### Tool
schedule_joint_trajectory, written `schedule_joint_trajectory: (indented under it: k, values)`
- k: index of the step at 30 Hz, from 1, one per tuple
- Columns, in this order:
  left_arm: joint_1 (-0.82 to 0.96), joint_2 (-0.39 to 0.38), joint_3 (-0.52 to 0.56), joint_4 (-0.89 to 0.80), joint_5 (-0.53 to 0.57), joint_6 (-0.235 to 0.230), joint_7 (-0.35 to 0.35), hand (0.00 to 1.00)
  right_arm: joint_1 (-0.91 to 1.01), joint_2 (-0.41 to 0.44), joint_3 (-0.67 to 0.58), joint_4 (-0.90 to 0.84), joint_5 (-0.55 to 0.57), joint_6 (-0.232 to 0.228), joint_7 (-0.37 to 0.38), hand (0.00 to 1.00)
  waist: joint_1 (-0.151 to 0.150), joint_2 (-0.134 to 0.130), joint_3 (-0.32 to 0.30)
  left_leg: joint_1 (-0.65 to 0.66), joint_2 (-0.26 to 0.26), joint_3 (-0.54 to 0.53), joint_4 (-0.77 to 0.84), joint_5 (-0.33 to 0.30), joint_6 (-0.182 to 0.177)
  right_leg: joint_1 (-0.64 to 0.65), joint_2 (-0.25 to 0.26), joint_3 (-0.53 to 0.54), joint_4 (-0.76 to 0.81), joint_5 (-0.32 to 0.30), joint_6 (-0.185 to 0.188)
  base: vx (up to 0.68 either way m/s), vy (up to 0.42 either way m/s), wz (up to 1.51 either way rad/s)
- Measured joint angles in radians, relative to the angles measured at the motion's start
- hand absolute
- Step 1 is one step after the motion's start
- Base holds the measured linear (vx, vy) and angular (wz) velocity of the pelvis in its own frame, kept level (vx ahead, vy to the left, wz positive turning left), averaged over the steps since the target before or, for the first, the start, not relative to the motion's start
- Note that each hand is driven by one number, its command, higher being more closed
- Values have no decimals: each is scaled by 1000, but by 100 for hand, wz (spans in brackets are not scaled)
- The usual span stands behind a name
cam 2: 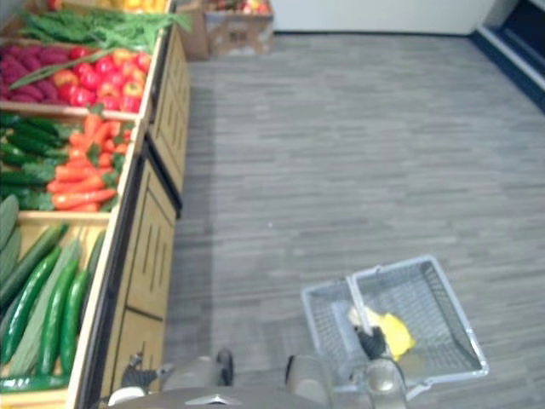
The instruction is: Pick vegetable in the basket
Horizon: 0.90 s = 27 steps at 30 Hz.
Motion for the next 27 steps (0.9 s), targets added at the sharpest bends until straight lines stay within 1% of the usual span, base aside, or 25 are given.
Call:
schedule_joint_trajectory:
  k: [1, 2, 3, 5, 6, 7, 8, 9, 10, 11, 12, 13, 14, 15, 16, 17, 18, 19, 20, 21, 22, 23, 25, 26, 27]
  values:
    - [-8, 4, 0, 0, -1, 0, 0, 0, -2, 5, -2, 2, -2, -2, -1, 100, -5, -10, -4, 26, 7, -6, -1, -13, 10, -7, -16, -49, 24, -44, -48, 326, -23, -1]
    - [-10, 8, 0, 0, -1, 0, -1, 0, -4, 6, -3, 4, -3, -2, -1, 100, -5, -13, -5, 37, 11, -11, -3, -18, 9, -13, -25, -82, 16, -77, -56, 321, -74, 11]
    - [-23, 8, 1, 0, -1, 1, -1, 0, -11, 7, -9, 6, -3, -2, -1, 100, -9, -10, -4, 53, 33, -21, -9, -27, 3, -30, -34, -157, -28, -122, -71, 332, -116, 15]
    - [-40, 3, 0, -1, -4, 0, -2, 0, -21, 1, -20, 12, 0, 1, -2, 100, -21, 5, -2, 85, 73, -24, -33, -26, -22, -57, -31, -237, -177, -126, -72, 371, -157, 21]
    - [-42, 3, 0, -1, -6, 0, -2, 0, -27, 3, -29, 13, 0, 4, -2, 100, -33, 7, -1, 106, 96, -23, -36, -16, -42, -65, -32, -258, -308, -106, -55, 427, -218, 23]
    - [-47, 3, 0, -1, -8, 0, -3, 0, -26, 5, -39, 13, 0, 6, -3, 100, -34, 10, -2, 127, 116, -21, -32, -14, -60, -72, -35, -255, -429, -80, -43, 556, -317, 22]
    - [-54, 1, 1, -2, -8, 0, -3, 0, -23, 7, -50, 10, 0, 7, -3, 100, -35, 15, -1, 143, 130, -22, -35, -21, -73, -75, -37, -255, -484, -56, -42, 499, -317, 20]
    - [-56, -3, 2, -2, -8, 0, -3, 0, -20, 8, -66, 9, 0, 9, -5, 100, -36, 25, -2, 164, 153, -26, -38, -39, -99, -86, -40, -253, -547, -16, -36, 546, -386, 20]
    - [-56, -4, 8, -3, -8, 0, -3, 0, -19, 11, -77, 9, 0, 16, -5, 100, -34, 26, -3, 198, 173, -27, -56, -56, -125, -88, -48, -244, -631, 58, -28, 563, -450, 25]
    - [-51, -3, 23, 3, -8, 0, -4, 0, -14, 10, -79, 11, 0, 25, -5, 100, -34, 28, -8, 238, 193, -37, -77, -58, -129, -89, -36, -240, -607, 183, -26, 665, -530, 22]
    - [-60, -17, 27, 13, -9, 1, -4, 0, -18, 6, -82, 13, 0, 29, -5, 100, -34, 50, -4, 246, 216, -55, -76, -50, -120, -100, -20, -247, -554, 150, -52, 618, -528, 13]
    - [-64, -43, 37, 10, -10, -5, -9, 0, -33, -4, -98, 13, -4, 29, -6, 100, -33, 64, -11, 234, 228, -90, -65, 10, -125, -145, -19, -243, -449, 63, -70, 484, -415, 4]
    - [-65, -48, 42, 10, -11, -7, -10, 0, -41, -13, -98, 20, -6, 29, -5, 100, -34, 70, -14, 232, 231, -133, -54, 54, -127, -163, -23, -244, -383, 18, -83, 473, -420, 9]
    - [-63, -59, 43, 14, -12, -7, -9, 0, -41, -24, -100, 38, -17, 28, -5, 100, -35, 88, -25, 218, 249, -184, -23, 102, -129, -156, -19, -270, -341, -30, -101, 503, -390, 22]
    - [-63, -70, 45, 20, -12, -8, -9, 0, -41, -33, -99, 58, -24, 27, -4, 100, -36, 98, -33, 198, 263, -221, 21, 144, -133, -135, -10, -292, -336, -58, -113, 606, -430, 35]
    - [-63, -76, 51, 23, -15, -10, -10, 0, -46, -37, -99, 91, -27, 28, -3, 100, -34, 106, -38, 166, 273, -260, 93, 216, -138, -92, 2, -313, -350, -84, -126, 477, -327, 35]
    - [-64, -76, 54, 27, -19, -11, -10, 0, -48, -37, -96, 103, -29, 29, -1, 100, -35, 105, -38, 141, 275, -281, 148, 264, -140, -63, 9, -326, -367, -94, -129, 431, -305, 48]
    - [-66, -73, 60, 27, -25, -10, -10, 0, -43, -39, -91, 122, -30, 33, 2, 100, -37, 102, -35, 65, 281, -304, 282, 381, -144, 2, 22, -355, -419, -105, -133, 365, -260, 47]
    - [-68, -69, 59, 27, -46, -10, -12, 0, -34, -39, -80, 131, -30, 35, 4, 100, -32, 96, -30, -1, 293, -294, 415, 415, -154, 58, 31, -374, -462, -112, -139, 352, -236, 48]
    - [-70, -63, 59, 27, -60, -9, -14, 0, -28, -42, -70, 137, -30, 39, 5, 100, -28, 95, -29, -68, 299, -277, 558, 371, -145, 113, 39, -390, -501, -114, -143, 329, -184, 40]
    - [-70, -53, 58, 28, -60, -8, -15, 0, -19, -45, -59, 147, -31, 42, 7, 100, -28, 87, -24, -130, 297, -218, 681, 299, -135, 189, 42, -411, -544, -113, -141, 268, -131, 35]
    - [-69, -46, 58, 27, -60, -8, -15, 0, -15, -46, -58, 155, -31, 44, 9, 100, -27, 80, -19, -160, 291, -164, 721, 255, -120, 244, 41, -423, -574, -113, -141, 331, -139, 36]
    - [-70, -36, 52, 26, -59, -9, -17, 0, -8, -46, -62, 157, -30, 48, 11, 100, -21, 71, -15, -250, 261, -53, 723, 175, -101, 338, 37, -466, -646, -111, -130, 282, -76, 36]
    - [-71, -32, 47, 26, -58, -9, -17, 0, -9, -45, -65, 157, -30, 48, 14, 100, -20, 68, -14, -275, 255, -12, 699, 168, -95, 355, 35, -480, -663, -110, -117, 207, -7, 45]
    - [-71, -25, 32, 25, -58, -8, -17, 0, -7, -48, -78, 155, -30, 48, 23, 100, -20, 65, -14, -303, 239, 89, 606, 171, -84, 385, 31, -510, -695, -109, -95, 242, 55, 59]
